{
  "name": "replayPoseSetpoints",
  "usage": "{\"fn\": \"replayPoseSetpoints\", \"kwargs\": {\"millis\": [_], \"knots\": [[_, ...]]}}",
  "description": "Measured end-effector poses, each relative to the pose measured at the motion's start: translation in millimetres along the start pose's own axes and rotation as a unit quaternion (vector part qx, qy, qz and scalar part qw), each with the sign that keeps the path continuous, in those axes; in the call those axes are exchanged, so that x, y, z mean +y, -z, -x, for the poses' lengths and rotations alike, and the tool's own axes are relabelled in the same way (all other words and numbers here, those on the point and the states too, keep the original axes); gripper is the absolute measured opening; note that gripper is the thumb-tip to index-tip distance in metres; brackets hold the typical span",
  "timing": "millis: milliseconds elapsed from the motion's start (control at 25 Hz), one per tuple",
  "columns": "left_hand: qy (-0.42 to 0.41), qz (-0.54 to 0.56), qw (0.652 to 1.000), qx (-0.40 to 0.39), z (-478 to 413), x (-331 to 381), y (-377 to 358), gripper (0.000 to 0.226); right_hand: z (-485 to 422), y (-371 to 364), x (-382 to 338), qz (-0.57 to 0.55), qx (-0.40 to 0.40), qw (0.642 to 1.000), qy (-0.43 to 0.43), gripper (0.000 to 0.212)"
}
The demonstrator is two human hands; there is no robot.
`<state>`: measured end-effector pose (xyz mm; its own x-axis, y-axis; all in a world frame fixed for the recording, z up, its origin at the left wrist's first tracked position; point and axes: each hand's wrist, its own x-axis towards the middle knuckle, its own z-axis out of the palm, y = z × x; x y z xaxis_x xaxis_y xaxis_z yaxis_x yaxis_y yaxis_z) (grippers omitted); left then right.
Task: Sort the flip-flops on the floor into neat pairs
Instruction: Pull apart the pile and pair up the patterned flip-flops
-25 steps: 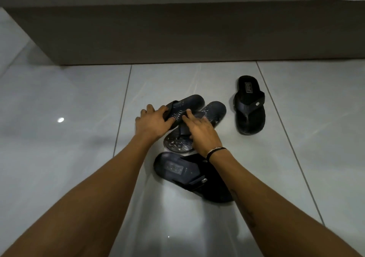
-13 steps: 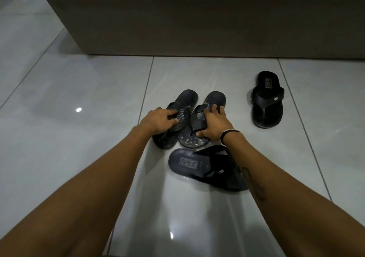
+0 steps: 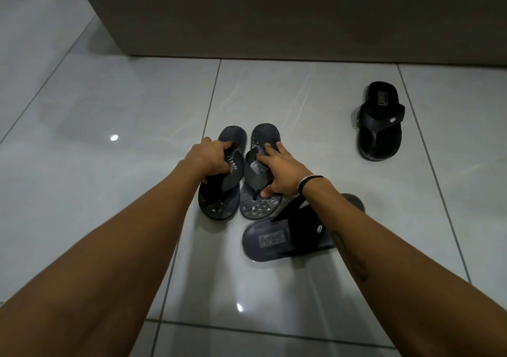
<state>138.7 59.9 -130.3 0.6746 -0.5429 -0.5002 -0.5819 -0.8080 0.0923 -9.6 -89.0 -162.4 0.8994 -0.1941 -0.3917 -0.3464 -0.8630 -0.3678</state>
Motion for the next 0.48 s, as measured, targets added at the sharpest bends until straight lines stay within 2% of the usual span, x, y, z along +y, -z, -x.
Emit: {"fn": "replayPoseSetpoints", "kwargs": {"millis": [480], "knots": [[0.014,0.010,1.000,0.006,2,-3,-8,0.089,16,-4,-3,0.001,-0.014,1.000,0.005,0.120]]}}
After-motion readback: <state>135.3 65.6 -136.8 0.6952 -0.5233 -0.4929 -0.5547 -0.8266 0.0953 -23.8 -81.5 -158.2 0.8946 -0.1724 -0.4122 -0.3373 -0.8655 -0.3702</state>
